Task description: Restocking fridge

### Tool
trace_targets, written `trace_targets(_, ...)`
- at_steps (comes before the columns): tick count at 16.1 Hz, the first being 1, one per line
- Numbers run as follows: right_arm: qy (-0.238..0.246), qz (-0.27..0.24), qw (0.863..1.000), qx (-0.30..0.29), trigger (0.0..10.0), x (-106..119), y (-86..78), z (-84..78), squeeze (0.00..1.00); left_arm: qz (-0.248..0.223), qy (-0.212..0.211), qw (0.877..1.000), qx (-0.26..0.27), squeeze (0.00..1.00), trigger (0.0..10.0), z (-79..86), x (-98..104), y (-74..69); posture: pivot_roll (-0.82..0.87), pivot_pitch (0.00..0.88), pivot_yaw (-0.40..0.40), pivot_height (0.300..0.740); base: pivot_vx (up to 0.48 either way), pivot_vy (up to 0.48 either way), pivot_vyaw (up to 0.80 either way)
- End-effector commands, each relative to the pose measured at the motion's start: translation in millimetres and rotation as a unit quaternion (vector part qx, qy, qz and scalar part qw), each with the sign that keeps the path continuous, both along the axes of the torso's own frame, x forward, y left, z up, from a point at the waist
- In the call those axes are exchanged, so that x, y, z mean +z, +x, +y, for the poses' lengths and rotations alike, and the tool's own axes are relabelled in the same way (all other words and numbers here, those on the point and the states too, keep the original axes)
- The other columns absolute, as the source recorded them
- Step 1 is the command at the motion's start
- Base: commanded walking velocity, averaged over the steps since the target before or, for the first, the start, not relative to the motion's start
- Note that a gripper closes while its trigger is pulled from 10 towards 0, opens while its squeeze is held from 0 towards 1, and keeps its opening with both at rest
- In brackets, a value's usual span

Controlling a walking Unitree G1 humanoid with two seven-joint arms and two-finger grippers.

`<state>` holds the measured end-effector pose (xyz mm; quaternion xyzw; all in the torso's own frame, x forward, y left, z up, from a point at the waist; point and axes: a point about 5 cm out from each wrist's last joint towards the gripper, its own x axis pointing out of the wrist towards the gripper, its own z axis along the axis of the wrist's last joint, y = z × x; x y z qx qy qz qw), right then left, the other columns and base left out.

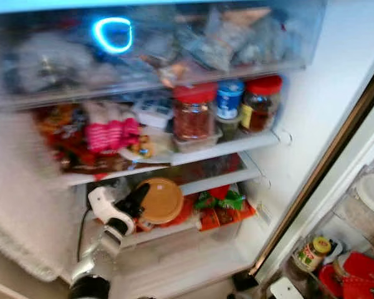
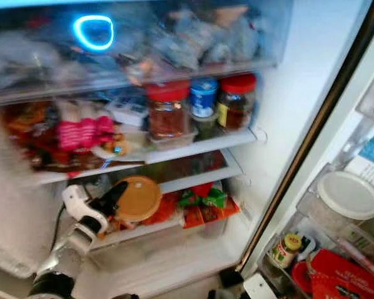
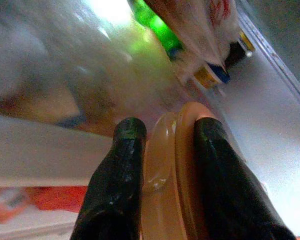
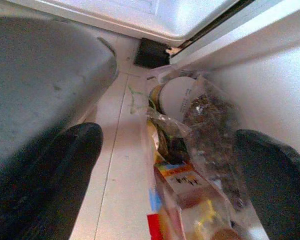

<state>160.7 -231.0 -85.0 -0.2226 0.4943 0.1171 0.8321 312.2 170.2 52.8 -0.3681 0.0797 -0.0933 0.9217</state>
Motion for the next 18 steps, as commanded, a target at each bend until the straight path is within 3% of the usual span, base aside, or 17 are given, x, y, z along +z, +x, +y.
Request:
trace_targets(1,0.007,0.009,1.000,0.008,10.0,-2,-2.4,4.7,0.00,0.009,-0.005,1.000,-0.005,0.00,10.0,-3.4,-3,1.7,-0.03,0.000,0.001,0.633,0.000,0.000,0.00)
trace_targets(4,0.005,0.010,1.000,0.013,10.0,-2,-2.8,2.8,0.00,0.012,-0.037,0.999,0.013,0.00,10.0,-4.1,-2,9.5,-0.04,0.000,-0.011,0.633,0.000,0.000,0.00)
trace_targets(6,0.003,0.013,1.000,0.016,10.0,-2,-4.6,0.8,0.00,0.005,-0.077,0.996,0.047,0.00,10.0,-2.8,4,18.6,-0.06,0.000,-0.017,0.633,0.000,0.000,0.00)
trace_targets(10,-0.001,0.017,1.000,0.010,10.0,-3,-9.0,-3.4,0.00,-0.015,-0.116,0.988,0.098,0.00,10.0,3.8,19,32.6,-0.10,0.000,-0.021,0.633,0.000,0.000,0.00)
trace_targets(15,-0.008,0.018,1.000,0.016,10.0,-2,-13.5,-10.8,0.00,-0.006,-0.053,0.975,0.217,0.00,10.0,34.2,28,38.8,-0.16,0.048,-0.060,0.633,0.000,0.000,0.00)
trace_targets(18,-0.012,0.013,1.000,0.017,10.0,-1,-14.2,-14.9,0.00,0.005,-0.047,0.970,0.237,0.00,10.0,35.6,27,39.5,-0.19,0.062,-0.085,0.633,0.000,0.000,0.00)
